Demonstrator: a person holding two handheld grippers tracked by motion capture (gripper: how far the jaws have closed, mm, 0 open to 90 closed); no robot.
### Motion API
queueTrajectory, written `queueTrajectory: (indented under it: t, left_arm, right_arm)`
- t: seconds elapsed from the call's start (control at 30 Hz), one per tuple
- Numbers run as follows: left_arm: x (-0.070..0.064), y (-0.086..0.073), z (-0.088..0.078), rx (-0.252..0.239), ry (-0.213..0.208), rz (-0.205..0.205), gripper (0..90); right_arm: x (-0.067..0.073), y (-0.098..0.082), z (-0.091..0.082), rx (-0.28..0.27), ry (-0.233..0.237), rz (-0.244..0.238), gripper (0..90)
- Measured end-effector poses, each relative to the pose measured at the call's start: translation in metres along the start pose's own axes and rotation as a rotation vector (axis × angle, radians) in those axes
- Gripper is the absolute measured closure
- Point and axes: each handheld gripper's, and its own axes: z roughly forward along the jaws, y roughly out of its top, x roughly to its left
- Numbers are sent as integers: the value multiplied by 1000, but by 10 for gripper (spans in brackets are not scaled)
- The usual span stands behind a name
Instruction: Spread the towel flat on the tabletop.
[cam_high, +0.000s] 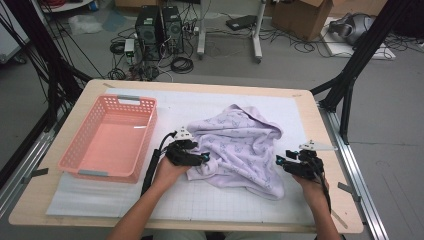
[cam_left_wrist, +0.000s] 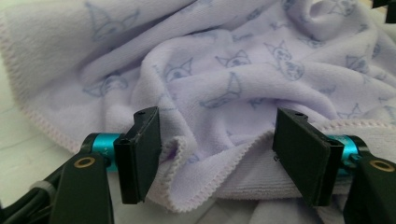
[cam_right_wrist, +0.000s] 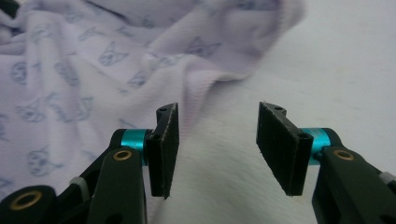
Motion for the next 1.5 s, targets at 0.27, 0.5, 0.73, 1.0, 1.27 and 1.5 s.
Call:
queueTrajectory:
  t: [0.27, 0.5, 0.73, 1.0, 1.27, 1.5]
  left_arm:
    - [-15, 0, 10, 82, 23, 143, 751]
    - [3, 13, 1, -13, 99, 67, 881]
    - [32, 10, -4, -117, 203, -36, 885]
    - [34, 25, -1, -134, 227, -32, 884]
    - [46, 33, -11, -160, 296, -92, 846]
    - [22, 32, -27, -173, 187, -76, 488]
  right_arm:
    - [20, 2, 25, 94, 33, -58, 529]
    - [18, 9, 25, 86, -40, -92, 859]
    - [-1, 20, 36, 15, -79, 14, 860]
    - [-13, 33, 41, -21, -129, 56, 859]
    - [-22, 38, 37, -64, -138, 110, 829]
    - [-14, 36, 20, -94, -133, 82, 669]
